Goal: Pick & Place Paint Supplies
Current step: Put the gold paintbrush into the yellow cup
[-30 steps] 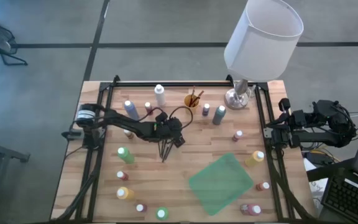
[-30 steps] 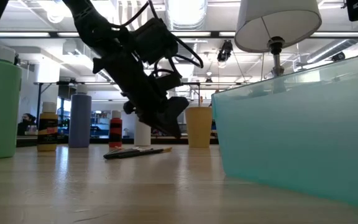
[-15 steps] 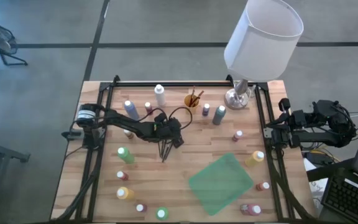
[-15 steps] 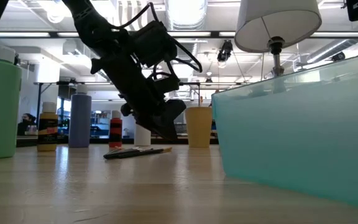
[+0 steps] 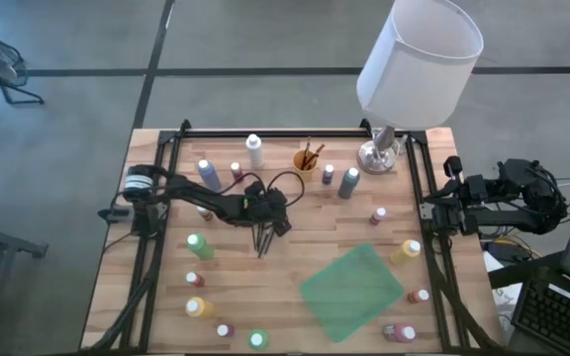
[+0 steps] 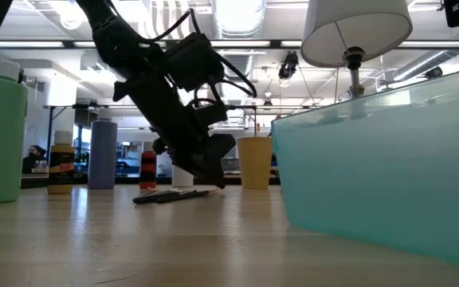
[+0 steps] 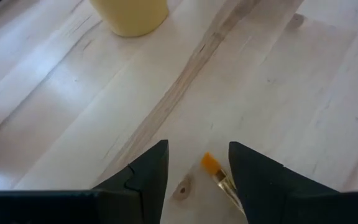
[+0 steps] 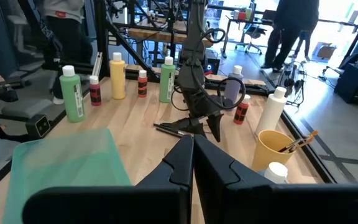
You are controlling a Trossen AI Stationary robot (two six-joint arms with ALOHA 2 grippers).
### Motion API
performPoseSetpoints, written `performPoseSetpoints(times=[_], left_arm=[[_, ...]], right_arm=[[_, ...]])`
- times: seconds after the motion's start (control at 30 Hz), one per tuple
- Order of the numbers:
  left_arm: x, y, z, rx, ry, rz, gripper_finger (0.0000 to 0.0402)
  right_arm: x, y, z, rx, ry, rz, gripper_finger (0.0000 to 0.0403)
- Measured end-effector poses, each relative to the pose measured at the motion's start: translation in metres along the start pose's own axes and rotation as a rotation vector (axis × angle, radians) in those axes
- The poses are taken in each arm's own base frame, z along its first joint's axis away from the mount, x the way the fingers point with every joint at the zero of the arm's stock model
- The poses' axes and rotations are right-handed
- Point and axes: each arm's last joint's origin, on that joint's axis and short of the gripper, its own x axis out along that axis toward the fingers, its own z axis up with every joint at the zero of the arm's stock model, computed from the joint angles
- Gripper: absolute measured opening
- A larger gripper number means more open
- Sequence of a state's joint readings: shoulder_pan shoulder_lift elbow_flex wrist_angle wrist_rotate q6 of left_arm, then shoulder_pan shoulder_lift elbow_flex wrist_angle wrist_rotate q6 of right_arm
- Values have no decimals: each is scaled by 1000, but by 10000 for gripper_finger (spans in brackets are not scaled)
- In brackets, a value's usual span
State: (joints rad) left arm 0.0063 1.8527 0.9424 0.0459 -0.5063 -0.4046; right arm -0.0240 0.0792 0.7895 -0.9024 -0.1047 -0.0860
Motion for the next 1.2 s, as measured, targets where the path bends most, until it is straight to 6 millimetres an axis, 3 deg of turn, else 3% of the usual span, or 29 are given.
performPoseSetpoints(times=[0.53,1.2], left_arm=[[10,0,-4,-4,8,-10,167],[10,-1,-3,-26,4,-23,26]], right_arm=[[0,0,0,0,0,0,8],[0,0,0,0,0,0,8]])
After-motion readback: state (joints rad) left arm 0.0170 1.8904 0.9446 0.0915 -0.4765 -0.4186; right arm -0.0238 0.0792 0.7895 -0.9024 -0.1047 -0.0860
